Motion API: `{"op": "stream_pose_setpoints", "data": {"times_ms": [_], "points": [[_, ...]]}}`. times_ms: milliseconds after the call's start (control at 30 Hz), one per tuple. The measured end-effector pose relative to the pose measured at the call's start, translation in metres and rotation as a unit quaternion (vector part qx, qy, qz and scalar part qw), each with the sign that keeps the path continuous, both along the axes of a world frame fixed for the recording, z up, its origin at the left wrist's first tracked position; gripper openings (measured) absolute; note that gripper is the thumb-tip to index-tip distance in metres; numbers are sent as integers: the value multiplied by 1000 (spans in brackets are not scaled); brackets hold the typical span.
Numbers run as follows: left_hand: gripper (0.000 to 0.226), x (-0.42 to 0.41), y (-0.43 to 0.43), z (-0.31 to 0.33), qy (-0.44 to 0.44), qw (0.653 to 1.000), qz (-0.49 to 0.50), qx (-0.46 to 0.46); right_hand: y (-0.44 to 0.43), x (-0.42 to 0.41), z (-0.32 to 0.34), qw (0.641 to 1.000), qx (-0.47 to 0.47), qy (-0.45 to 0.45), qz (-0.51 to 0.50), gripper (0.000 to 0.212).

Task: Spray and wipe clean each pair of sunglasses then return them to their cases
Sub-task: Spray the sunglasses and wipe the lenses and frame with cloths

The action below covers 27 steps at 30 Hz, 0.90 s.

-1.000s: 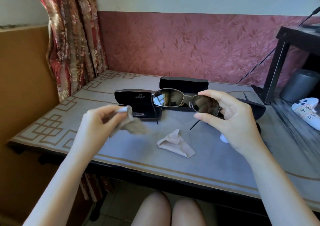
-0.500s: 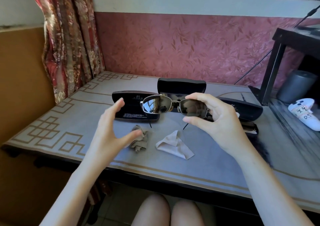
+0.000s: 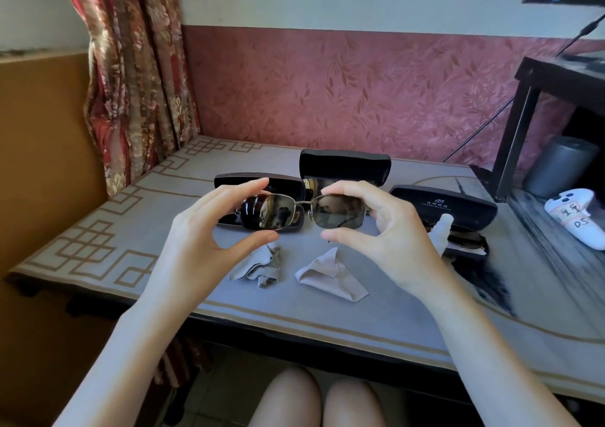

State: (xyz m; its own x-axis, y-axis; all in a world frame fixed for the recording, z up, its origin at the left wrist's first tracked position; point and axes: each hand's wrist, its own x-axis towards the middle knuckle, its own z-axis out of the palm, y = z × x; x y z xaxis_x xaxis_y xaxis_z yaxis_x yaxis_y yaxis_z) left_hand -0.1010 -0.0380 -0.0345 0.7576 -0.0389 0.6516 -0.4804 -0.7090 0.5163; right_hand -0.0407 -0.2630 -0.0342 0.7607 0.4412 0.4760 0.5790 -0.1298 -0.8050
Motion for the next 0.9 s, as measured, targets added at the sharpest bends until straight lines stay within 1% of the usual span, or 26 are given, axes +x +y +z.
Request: {"op": "stream_pose_setpoints", "data": {"times_ms": [133, 200, 233, 267, 300, 333, 367, 400, 467, 500, 567, 600, 667, 767, 833, 900], "points": [[53, 1, 3, 1, -5, 1000, 5, 18, 2, 0, -2, 1000, -14, 2, 1, 47], [49, 1, 3, 1, -13, 1000, 7, 19, -1, 2, -2, 1000, -20, 11, 13, 58], [48, 1, 3, 2, -16, 1000, 9, 14, -4, 3, -3, 1000, -8, 19, 14, 64], [47, 1, 3, 2, -19, 1000, 12, 8, -8, 4, -4, 999, 14, 31, -2, 64], [47, 0, 4, 3, -23, 1000, 17, 2, -14, 6, -7, 998, 42, 45, -33, 60], [46, 0, 5, 3, -27, 999, 21, -4, -20, 7, -13, 993, 64, 62, -74, 50], [46, -1, 6, 4, -29, 999, 24, -10, -25, 8, -20, 988, 64, 80, -111, 37], [46, -1, 7, 4, -30, 999, 25, -15, -28, 8, -29, 986, 34, 99, -131, 25], [46, -1, 7, 5, -31, 999, 26, -19, -25, 7, -47, 983, -65, 124, -121, 14], [46, -1, 7, 5, -31, 999, 26, -18, -21, 7, -56, 980, -103, 132, -108, 13], [46, 0, 7, 5, -31, 999, 31, -13, -10, 6, -67, 975, -150, 132, -93, 19], [47, 0, 7, 4, -30, 999, 33, -12, -6, 7, -70, 974, -169, 119, -91, 21], [47, 0, 8, 4, -26, 999, 34, -12, 0, 9, -73, 973, -190, 89, -91, 15], [48, -1, 9, 3, -21, 999, 35, -7, -1, 9, -69, 976, -170, 88, -100, 6], [48, -1, 10, 3, -19, 999, 36, -4, -8, 7, -59, 978, -131, 123, -108, 6], [48, -1, 11, 2, -19, 999, 36, -1, -16, 8, -43, 980, -85, 135, -115, 9]]}}
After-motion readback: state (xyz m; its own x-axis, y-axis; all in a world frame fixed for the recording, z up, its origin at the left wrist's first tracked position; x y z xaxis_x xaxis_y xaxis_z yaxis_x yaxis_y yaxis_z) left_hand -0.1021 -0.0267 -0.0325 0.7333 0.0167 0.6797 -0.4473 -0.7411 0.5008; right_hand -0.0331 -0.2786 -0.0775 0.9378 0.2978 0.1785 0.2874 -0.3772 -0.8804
